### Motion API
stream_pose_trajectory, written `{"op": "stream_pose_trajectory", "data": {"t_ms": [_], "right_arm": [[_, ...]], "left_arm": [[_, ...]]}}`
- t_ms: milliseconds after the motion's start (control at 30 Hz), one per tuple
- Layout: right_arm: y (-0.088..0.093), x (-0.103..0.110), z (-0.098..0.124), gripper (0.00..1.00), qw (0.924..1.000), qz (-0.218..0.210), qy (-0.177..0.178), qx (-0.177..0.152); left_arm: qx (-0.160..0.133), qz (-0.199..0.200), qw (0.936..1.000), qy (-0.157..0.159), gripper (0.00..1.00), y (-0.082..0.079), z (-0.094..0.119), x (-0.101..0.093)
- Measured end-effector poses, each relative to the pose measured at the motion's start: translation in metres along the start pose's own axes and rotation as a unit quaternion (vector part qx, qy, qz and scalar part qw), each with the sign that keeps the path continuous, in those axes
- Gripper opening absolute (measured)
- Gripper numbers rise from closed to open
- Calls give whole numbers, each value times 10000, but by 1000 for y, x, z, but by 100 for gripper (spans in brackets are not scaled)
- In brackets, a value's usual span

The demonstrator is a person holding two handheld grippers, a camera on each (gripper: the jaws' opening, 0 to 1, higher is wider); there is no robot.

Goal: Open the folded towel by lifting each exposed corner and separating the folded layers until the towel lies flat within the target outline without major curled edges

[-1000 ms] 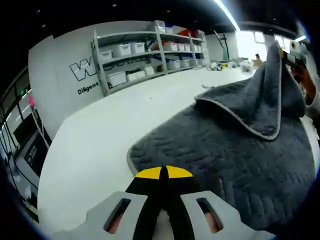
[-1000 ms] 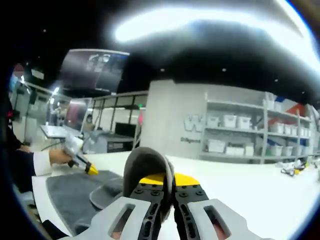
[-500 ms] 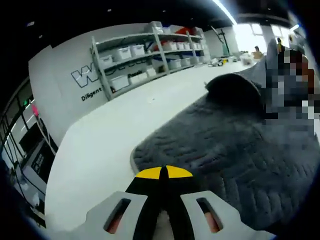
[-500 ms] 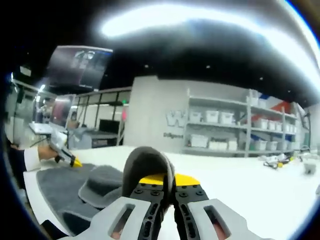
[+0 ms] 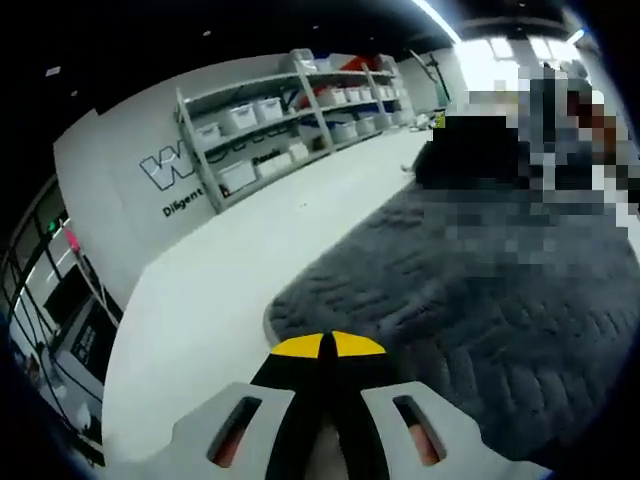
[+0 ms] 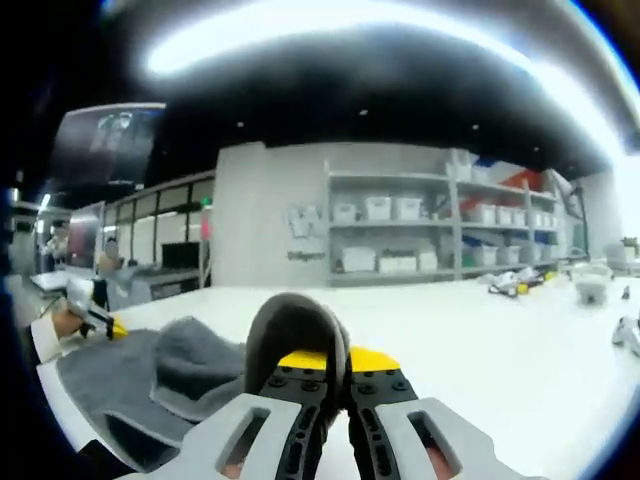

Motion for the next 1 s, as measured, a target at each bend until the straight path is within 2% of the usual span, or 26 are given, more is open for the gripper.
{"op": "stream_pose_trajectory", "data": {"t_ms": [67, 167, 200, 233, 267, 300, 333, 433, 533, 700, 1000], "right_arm": [[3, -6, 4, 0, 10000, -25, 55, 52], [4, -15, 9, 0, 9997, -61, 235, -16], [4, -20, 12, 0, 9992, 51, 396, 24], [4, -22, 13, 0, 9988, 126, 473, 46], [5, -23, 14, 0, 9986, 155, 508, 53], [5, -25, 15, 0, 9985, 155, 518, 59], [5, -27, 17, 0, 9984, 153, 540, 62], [5, -32, 20, 0, 9981, 111, 598, 39], [6, -37, 24, 0, 9976, 106, 677, 46], [7, -48, 31, 0, 9965, 85, 834, 63], [16, -70, 41, 0, 9940, 0, 1075, 217]], "left_arm": [[-62, -6, 10000, -5, 1, -1, 0, 2], [-161, -86, 9998, 47, 1, -3, 4, -4], [-302, -528, 9981, 42, 1, -6, 6, -7], [-375, -670, 9970, 33, 1, -7, 7, -9], [-494, -731, 9961, 10, 1, -10, 9, -12], [-566, -554, 9968, 56, 1, -12, 11, -15], [-545, -455, 9973, 175, 1, -12, 13, -17], [-552, -558, 9969, 103, 1, -12, 13, -16], [-453, -606, 9970, 129, 1, -8, 12, -17], [-481, -800, 9955, 182, 1, -7, 13, -21], [-440, -827, 9954, 219, 1, -6, 11, -21]]}}
Point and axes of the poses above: the point that each gripper's makers call its tool centre point, and the gripper's own axes: z roughly backward along the fingers, x roughly to its left, y roughly out of its underside, the point moved 6 cm from there along z, roughly backward along the fingers, and after that the axes turned 13 degrees about -y, right-handed, at the moved point
